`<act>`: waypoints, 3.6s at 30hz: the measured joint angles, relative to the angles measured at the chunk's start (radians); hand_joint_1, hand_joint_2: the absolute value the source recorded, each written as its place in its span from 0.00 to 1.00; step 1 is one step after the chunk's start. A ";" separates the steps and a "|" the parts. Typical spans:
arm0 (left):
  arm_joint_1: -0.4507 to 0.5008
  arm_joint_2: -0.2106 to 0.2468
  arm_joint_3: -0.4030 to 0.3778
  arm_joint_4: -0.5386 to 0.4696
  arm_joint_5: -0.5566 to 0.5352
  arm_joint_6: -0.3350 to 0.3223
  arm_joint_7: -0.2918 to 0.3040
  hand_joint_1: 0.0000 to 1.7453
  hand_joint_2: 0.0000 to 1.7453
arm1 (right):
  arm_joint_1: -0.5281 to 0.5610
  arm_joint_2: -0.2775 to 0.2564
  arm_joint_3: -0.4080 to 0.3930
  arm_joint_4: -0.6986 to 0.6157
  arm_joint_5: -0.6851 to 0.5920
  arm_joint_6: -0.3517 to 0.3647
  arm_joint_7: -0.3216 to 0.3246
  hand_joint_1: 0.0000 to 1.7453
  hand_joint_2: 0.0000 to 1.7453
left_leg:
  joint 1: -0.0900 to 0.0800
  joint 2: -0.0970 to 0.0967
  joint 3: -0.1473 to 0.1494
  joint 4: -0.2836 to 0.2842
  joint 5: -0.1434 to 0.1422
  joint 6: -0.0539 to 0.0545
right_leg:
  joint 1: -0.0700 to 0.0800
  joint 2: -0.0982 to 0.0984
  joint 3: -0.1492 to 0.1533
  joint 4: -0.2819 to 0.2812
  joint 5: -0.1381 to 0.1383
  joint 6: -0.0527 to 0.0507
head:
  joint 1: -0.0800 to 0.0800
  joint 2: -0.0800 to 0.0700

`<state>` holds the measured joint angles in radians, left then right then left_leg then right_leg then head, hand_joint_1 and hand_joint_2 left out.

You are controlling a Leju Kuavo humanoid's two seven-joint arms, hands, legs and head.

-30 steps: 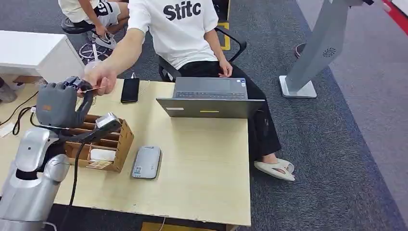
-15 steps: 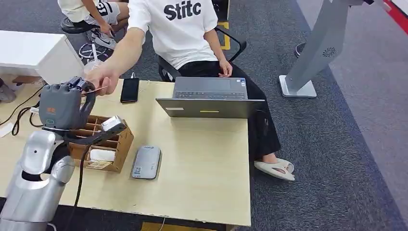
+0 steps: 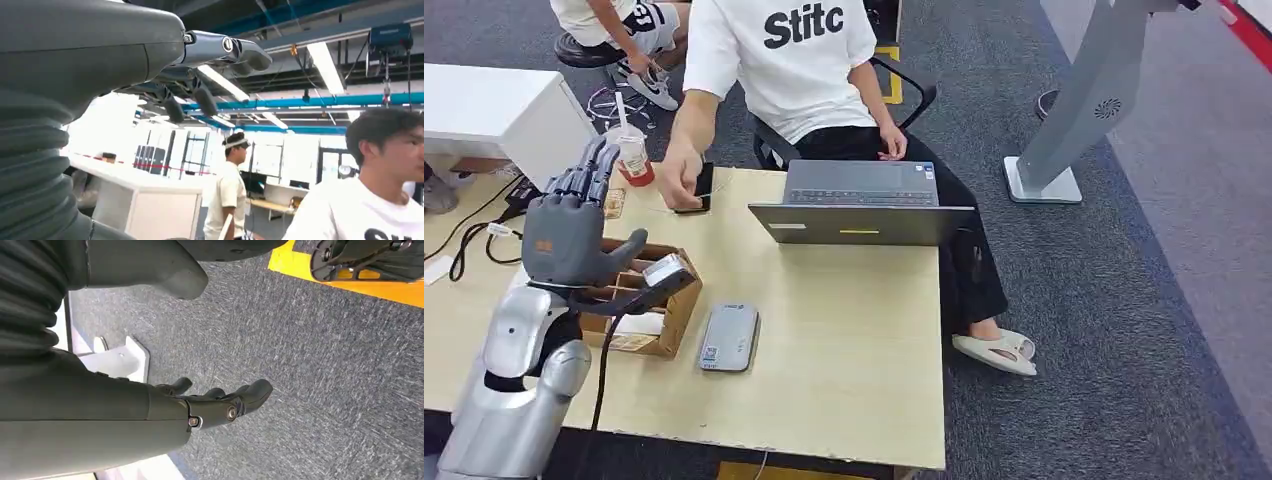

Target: Pass the card to the sensor for recognition and then transmit it.

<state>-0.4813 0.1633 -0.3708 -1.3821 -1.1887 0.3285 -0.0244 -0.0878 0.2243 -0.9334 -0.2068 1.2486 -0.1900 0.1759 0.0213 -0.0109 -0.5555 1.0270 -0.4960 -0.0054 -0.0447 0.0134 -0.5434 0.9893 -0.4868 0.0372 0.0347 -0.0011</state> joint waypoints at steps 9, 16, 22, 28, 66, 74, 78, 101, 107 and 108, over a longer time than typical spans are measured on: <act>0.053 0.028 -0.023 -0.063 0.175 -0.225 -0.069 0.00 1.00 | 0.000 0.000 -0.017 0.000 -0.023 0.002 -0.015 0.00 1.00 | 0.000 0.000 0.000 0.000 0.000 0.000 | 0.000 0.000 0.000 0.000 0.000 0.000 | 0.000 0.000; 0.071 0.123 -0.081 -0.157 0.324 -0.378 -0.087 0.00 1.00 | 0.001 0.000 -0.034 0.000 -0.033 0.005 -0.024 0.00 1.00 | 0.000 0.000 0.000 0.000 0.000 0.000 | 0.000 0.000 0.000 0.000 0.000 0.000 | 0.000 0.000; 0.070 0.207 -0.131 -0.214 0.358 -0.439 -0.067 0.00 1.00 | 0.000 0.000 -0.047 0.000 -0.035 0.008 -0.030 0.00 1.00 | 0.000 0.000 0.000 0.000 0.000 0.000 | 0.000 0.000 0.000 0.000 0.000 0.000 | 0.000 0.000; 0.058 0.310 -0.178 -0.254 0.417 -0.512 -0.047 0.00 1.00 | 0.000 0.000 -0.054 0.000 -0.036 0.008 -0.033 0.00 1.00 | 0.000 0.001 0.000 0.000 0.000 0.000 | 0.000 0.001 -0.001 0.000 0.000 0.000 | 0.000 0.000; 0.244 0.425 -0.257 -0.224 0.417 -0.445 -0.008 0.00 1.00 | -0.001 0.000 -0.057 0.000 -0.013 0.009 -0.029 0.00 1.00 | 0.000 0.001 -0.001 0.000 0.000 0.000 | 0.000 0.000 -0.001 0.000 -0.001 0.000 | 0.000 0.000; 0.257 0.404 -0.257 -0.192 0.396 -0.435 -0.008 0.00 1.00 | -0.001 0.000 -0.057 0.000 -0.013 0.009 -0.024 0.00 1.00 | 0.000 0.001 -0.001 0.000 0.000 0.000 | 0.000 0.000 -0.001 0.000 0.000 0.000 | 0.000 0.000; 0.258 0.385 -0.248 -0.175 0.268 -0.365 0.024 0.00 1.00 | -0.001 0.000 -0.057 0.000 -0.012 0.007 -0.021 0.00 1.00 | 0.000 0.001 -0.001 0.000 0.000 0.000 | 0.000 0.000 -0.001 0.000 0.000 0.000 | 0.000 0.000; 0.217 0.237 -0.142 -0.043 0.043 -0.317 0.037 0.00 1.00 | -0.004 0.000 -0.057 0.000 -0.002 0.004 -0.005 0.00 1.00 | 0.000 0.001 -0.001 0.000 0.000 0.000 | 0.000 0.000 -0.001 0.000 0.000 0.000 | 0.000 0.000; 0.217 0.254 -0.141 -0.037 0.064 -0.348 0.036 0.00 1.00 | -0.004 0.000 -0.057 0.000 -0.003 0.005 -0.003 0.00 1.00 | 0.000 0.000 -0.001 0.000 0.000 0.000 | 0.000 0.000 -0.001 0.000 0.000 0.000 | 0.000 0.000; 0.217 0.255 -0.141 -0.036 0.064 -0.348 0.036 0.00 1.00 | -0.004 0.000 -0.057 0.000 -0.003 0.005 -0.003 0.00 1.00 | 0.000 0.000 -0.001 0.000 0.000 0.000 | 0.000 0.000 -0.001 0.000 0.000 0.000 | 0.000 0.000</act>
<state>-0.2644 0.4185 -0.5116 -1.4183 -1.1246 -0.0198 0.0118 -0.0918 0.2239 -0.9903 -0.2071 1.2455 -0.1854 0.1724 0.0215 -0.0104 -0.5561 1.0269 -0.4961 -0.0055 -0.0446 0.0137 -0.5444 0.9896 -0.4872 0.0367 0.0351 -0.0011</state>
